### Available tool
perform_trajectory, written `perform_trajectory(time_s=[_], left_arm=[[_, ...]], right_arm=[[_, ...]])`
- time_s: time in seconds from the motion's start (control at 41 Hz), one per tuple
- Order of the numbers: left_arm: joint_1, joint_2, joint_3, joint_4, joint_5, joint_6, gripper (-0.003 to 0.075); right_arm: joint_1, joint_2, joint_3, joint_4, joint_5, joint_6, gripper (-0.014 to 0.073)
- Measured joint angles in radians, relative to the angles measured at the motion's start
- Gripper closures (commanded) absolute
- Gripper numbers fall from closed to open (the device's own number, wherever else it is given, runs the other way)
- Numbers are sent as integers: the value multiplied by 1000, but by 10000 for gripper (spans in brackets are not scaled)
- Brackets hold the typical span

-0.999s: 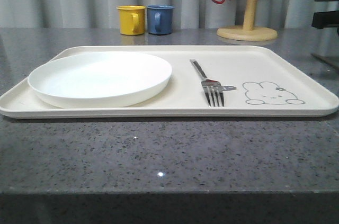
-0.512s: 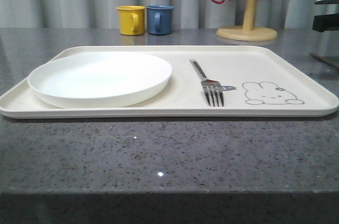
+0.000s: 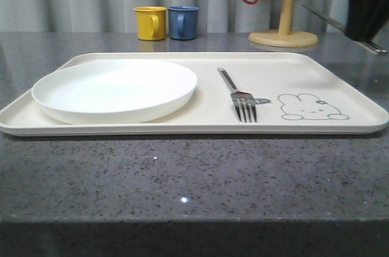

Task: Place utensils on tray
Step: 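Grasp the silver chopsticks with the right gripper, then place the chopsticks on the tray next to the fork and release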

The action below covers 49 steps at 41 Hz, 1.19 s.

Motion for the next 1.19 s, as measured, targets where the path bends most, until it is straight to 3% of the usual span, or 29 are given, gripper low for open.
perform_trajectory(time_s=[0.341, 0.634, 0.877, 1.048, 1.194], left_arm=[[0, 0, 0, 0, 0, 0, 343], [0, 0, 0, 0, 0, 0, 343], [0, 0, 0, 0, 0, 0, 343], [0, 0, 0, 0, 0, 0, 343], [0, 0, 0, 0, 0, 0, 343]], right_arm=[[157, 33, 0, 61, 6, 177, 578], [181, 130, 0, 67, 6, 294, 538], [181, 175, 0, 67, 2, 310, 352], [181, 170, 0, 66, -2, 294, 347], [181, 112, 0, 48, -2, 195, 348]])
